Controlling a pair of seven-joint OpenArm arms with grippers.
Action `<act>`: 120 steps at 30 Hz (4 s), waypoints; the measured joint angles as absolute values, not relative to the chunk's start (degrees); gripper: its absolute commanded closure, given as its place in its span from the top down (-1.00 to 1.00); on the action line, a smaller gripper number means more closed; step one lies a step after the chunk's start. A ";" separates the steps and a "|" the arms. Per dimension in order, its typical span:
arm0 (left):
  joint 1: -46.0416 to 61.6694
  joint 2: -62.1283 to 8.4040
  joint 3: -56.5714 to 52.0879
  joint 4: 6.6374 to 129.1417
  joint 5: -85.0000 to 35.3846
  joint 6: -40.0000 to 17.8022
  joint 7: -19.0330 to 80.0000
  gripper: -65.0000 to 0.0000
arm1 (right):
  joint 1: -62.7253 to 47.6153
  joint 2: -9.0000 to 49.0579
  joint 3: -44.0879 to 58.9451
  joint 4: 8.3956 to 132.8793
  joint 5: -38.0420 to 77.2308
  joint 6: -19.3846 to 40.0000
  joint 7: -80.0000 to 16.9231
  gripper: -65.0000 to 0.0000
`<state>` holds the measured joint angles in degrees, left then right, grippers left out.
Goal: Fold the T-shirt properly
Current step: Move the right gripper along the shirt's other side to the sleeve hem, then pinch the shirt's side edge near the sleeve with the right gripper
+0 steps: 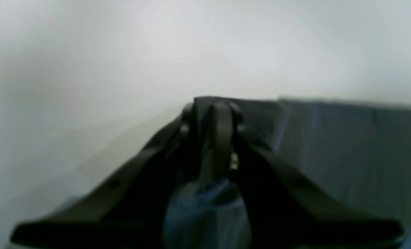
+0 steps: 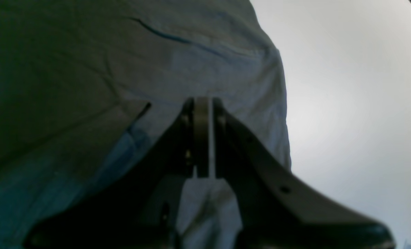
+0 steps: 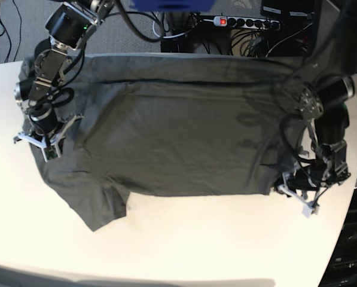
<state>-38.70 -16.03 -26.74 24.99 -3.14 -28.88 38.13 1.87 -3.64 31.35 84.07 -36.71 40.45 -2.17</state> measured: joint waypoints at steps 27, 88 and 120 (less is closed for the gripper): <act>-31.57 -15.18 -26.85 41.45 -2.00 -28.99 48.66 -0.75 | 11.62 -2.79 23.49 76.60 -47.40 40.45 -1.93 -0.98; -29.82 -15.09 -26.89 41.98 -2.90 -29.41 45.39 -0.75 | 43.13 13.89 23.33 26.46 -42.35 40.27 2.31 -0.97; -29.82 -15.09 -26.89 41.98 -2.87 -29.39 45.41 -0.75 | 39.03 12.36 24.14 26.59 -40.03 26.81 3.05 -0.95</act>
